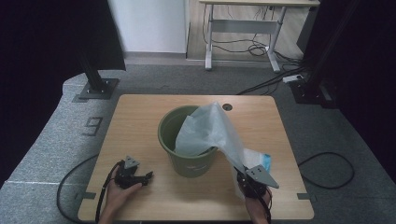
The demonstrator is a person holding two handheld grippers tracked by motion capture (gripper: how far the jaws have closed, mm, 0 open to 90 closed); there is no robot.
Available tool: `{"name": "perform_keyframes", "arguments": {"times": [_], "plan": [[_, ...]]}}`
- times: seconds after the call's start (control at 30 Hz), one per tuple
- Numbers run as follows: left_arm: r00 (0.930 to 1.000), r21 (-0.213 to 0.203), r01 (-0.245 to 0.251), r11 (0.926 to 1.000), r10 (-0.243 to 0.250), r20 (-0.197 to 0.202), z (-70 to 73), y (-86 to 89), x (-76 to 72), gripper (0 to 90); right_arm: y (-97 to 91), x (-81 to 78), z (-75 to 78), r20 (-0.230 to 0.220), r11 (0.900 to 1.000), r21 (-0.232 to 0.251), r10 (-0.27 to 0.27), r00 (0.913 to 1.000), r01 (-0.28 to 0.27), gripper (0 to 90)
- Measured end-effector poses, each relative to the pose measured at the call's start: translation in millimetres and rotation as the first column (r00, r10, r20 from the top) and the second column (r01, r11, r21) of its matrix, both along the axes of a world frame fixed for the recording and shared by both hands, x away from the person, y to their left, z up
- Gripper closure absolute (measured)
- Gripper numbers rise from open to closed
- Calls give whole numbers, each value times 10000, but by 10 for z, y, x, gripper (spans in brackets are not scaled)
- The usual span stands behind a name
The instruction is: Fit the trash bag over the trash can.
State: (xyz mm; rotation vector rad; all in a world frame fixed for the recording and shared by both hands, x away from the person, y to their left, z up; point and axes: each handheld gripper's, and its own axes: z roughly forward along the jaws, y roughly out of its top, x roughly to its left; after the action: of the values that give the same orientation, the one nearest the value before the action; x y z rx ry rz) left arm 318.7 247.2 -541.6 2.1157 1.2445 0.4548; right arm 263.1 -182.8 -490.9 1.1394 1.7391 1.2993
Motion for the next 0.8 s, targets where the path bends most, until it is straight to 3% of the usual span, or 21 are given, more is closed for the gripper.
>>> {"name": "perform_keyframes", "arguments": {"times": [0.07,0.1,0.17,0.2,0.23,0.43,0.57,0.6,0.63,0.73,0.77,0.8], "plan": [[10000,-112,-74,9999,74,6,30,0,-7,250,-20,-7,39,140,10000,38,-9,9999,8,883],[9997,-564,-46,9984,58,228,151,-5,-41,264,-64,0,145,387,9999,130,55,9992,-60,884],[9988,-927,68,9957,-22,489,282,-12,-78,266,-87,17,238,605,9997,225,114,9981,-128,884],[9988,-927,68,9957,-22,489,282,-12,-78,272,-87,17,238,605,9997,225,114,9981,-128,884],[9970,-1304,251,9911,-152,763,425,-23,-126,274,-92,35,369,943,9990,350,249,9952,-284,884],[9869,-1447,810,9862,-590,1502,765,-76,-279,314,39,52,701,1725,9963,272,755,9821,-813,883],[9738,-1876,1315,9734,-914,2081,995,-107,-397,348,119,70,816,1886,9943,86,1029,9766,-1064,883],[9738,-1876,1315,9734,-914,2081,995,-107,-397,355,132,78,834,1888,9938,113,1064,9762,-1105,883],[9675,-2063,1637,9647,-1162,2244,1104,-134,-442,365,142,86,849,1885,9933,141,1104,9758,-1151,883],[9606,-2175,1992,9555,-1465,2363,1201,-183,-478,391,154,107,877,1874,9923,153,1182,9751,-1232,882],[9606,-2175,1992,9555,-1465,2363,1201,-183,-478,393,153,116,883,1844,9920,116,1217,9753,-1259,881],[9547,-2117,2200,9523,-1655,2474,1256,-227,-496,392,150,125,892,1808,9916,100,1254,9755,-1293,881]]}}
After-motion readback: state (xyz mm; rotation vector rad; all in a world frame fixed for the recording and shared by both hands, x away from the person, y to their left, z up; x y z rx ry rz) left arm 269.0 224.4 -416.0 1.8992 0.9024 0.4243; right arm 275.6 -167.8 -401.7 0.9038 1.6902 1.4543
